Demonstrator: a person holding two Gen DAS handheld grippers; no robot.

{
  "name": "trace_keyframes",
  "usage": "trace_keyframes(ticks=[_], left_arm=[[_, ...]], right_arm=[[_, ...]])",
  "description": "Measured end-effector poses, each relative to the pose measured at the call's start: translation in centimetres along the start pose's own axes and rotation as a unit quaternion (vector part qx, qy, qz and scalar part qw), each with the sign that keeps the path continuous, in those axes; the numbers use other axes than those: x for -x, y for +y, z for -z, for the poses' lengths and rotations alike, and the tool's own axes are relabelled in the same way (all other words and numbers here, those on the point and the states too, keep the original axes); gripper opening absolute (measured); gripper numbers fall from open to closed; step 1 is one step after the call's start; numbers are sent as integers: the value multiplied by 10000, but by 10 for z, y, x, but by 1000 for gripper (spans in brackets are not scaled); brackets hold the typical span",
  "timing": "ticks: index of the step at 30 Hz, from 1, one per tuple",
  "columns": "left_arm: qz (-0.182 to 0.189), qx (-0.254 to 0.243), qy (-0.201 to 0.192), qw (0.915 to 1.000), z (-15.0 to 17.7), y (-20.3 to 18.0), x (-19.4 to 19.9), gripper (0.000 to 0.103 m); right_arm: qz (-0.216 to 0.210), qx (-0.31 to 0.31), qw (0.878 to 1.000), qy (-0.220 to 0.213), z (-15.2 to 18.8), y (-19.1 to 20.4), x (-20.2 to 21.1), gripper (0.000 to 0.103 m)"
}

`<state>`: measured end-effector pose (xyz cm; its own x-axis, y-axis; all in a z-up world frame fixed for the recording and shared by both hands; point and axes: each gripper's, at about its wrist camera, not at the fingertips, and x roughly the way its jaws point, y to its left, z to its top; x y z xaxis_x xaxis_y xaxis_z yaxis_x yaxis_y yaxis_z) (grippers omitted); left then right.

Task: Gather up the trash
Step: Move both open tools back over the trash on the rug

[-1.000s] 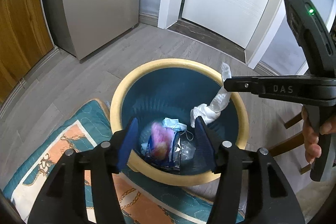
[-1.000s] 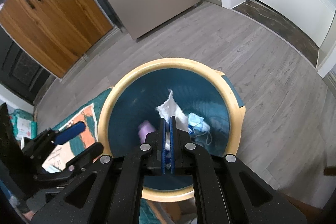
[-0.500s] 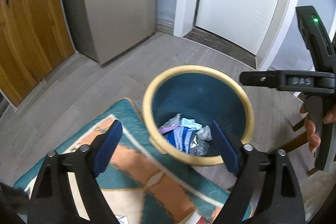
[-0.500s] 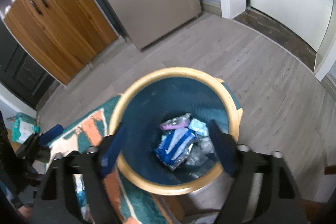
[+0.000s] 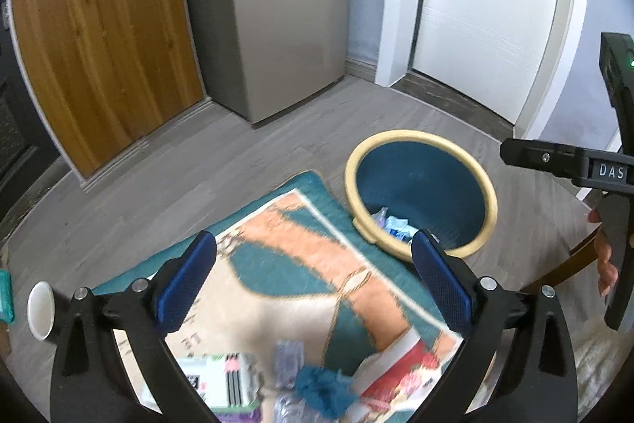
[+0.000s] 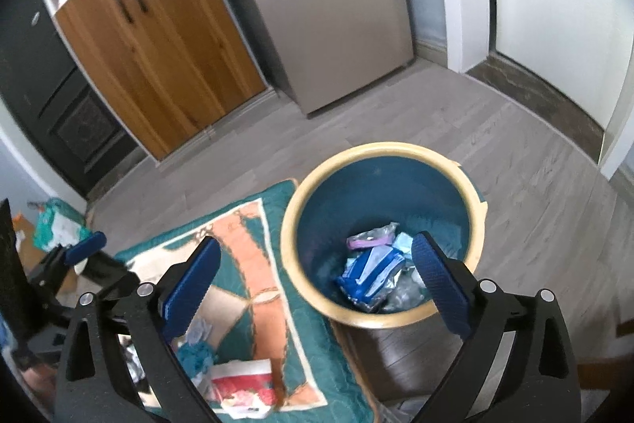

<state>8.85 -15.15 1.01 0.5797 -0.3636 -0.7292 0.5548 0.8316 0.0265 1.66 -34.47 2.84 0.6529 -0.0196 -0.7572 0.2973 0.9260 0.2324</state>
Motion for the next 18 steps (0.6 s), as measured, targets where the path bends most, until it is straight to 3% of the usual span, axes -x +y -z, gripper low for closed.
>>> trace_keyframes(ticks=[10, 18], left_arm=[[-228, 340, -37, 9992, 31, 29, 40, 97], [-583, 992, 94, 9933, 64, 82, 54, 97]], right_arm=[[56, 690, 9976, 73, 27, 41, 0, 97], [-89, 1088, 9928, 488, 54, 77, -22, 97]])
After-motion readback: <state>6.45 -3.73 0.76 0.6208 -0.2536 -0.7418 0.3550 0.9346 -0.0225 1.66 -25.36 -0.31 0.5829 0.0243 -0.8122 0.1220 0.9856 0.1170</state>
